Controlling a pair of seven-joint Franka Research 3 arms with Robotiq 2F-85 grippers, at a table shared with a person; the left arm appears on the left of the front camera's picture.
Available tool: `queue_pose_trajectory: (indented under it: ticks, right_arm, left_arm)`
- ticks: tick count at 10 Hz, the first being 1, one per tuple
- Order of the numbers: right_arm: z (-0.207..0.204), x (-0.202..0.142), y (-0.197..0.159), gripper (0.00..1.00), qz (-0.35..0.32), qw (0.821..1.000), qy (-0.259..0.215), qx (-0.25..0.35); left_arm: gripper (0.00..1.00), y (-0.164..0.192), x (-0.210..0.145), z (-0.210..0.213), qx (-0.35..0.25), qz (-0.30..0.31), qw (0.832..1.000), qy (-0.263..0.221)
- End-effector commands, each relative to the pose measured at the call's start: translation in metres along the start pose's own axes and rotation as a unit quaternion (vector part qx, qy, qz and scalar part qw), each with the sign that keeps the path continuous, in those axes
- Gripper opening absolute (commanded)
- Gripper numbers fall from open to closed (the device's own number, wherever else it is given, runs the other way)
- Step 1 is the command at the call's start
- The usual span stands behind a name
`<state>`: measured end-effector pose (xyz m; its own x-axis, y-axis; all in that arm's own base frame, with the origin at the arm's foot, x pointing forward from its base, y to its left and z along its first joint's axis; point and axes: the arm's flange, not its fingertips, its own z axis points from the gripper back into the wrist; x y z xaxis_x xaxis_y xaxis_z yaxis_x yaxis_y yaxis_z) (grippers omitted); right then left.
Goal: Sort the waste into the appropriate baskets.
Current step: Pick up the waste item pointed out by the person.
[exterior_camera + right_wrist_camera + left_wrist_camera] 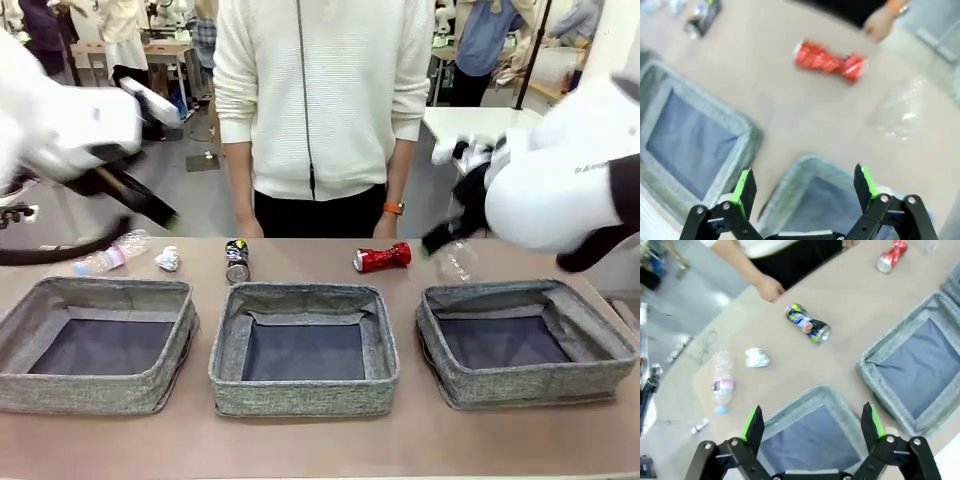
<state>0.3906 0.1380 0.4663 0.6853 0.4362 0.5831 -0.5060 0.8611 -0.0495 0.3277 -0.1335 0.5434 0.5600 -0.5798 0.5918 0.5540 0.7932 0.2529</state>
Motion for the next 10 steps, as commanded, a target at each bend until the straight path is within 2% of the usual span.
queue_pose_trajectory:
  ticks: [1, 2, 3, 4, 5, 6, 7, 8, 9, 10]
  right_arm:
    - [-0.039, -0.014, 0.009, 1.0, -0.009, 0.998, 0.034, 0.044]
    - [-0.039, -0.014, 0.009, 1.0, -0.009, 0.998, 0.034, 0.044]
    - [0.009, 0.0, 0.001, 1.0, 0.0, 1.0, -0.002, -0.004]
    - [0.011, 0.001, 0.0, 1.0, -0.031, 0.998, -0.015, 0.053]
    - [0.037, -0.008, -0.001, 1.0, -0.097, 0.988, -0.052, 0.105]
    - [0.064, -0.025, -0.006, 1.0, -0.178, 0.968, -0.031, 0.172]
    - [0.09, -0.058, -0.022, 1.0, -0.228, 0.937, -0.078, 0.254]
    - [0.106, -0.097, -0.056, 1.0, -0.315, 0.891, -0.142, 0.296]
    - [0.107, -0.144, -0.103, 1.0, -0.383, 0.841, -0.161, 0.346]
    - [0.095, -0.181, -0.142, 1.0, -0.437, 0.805, -0.161, 0.368]
  left_arm:
    - [1.0, -0.009, -0.001, -0.049, -0.026, 0.006, 1.0, 0.014]
    - [1.0, -0.009, -0.001, -0.049, -0.026, 0.006, 1.0, 0.014]
    - [1.0, 0.001, -0.003, 0.014, 0.005, 0.002, 1.0, -0.002]
    - [1.0, -0.005, -0.003, -0.008, -0.129, -0.021, 0.991, -0.004]
    - [1.0, 0.011, -0.01, -0.007, -0.212, 0.015, 0.977, -0.027]
    - [1.0, 0.036, -0.028, 0.001, -0.31, 0.078, 0.945, -0.069]
    - [1.0, 0.062, -0.056, 0.006, -0.388, 0.139, 0.905, -0.106]
    - [1.0, 0.084, -0.086, 0.005, -0.402, 0.207, 0.882, -0.129]
    - [1.0, 0.109, -0.125, 0.004, -0.406, 0.272, 0.857, -0.163]
    - [1.0, 0.125, -0.158, 0.003, -0.399, 0.318, 0.838, -0.19]
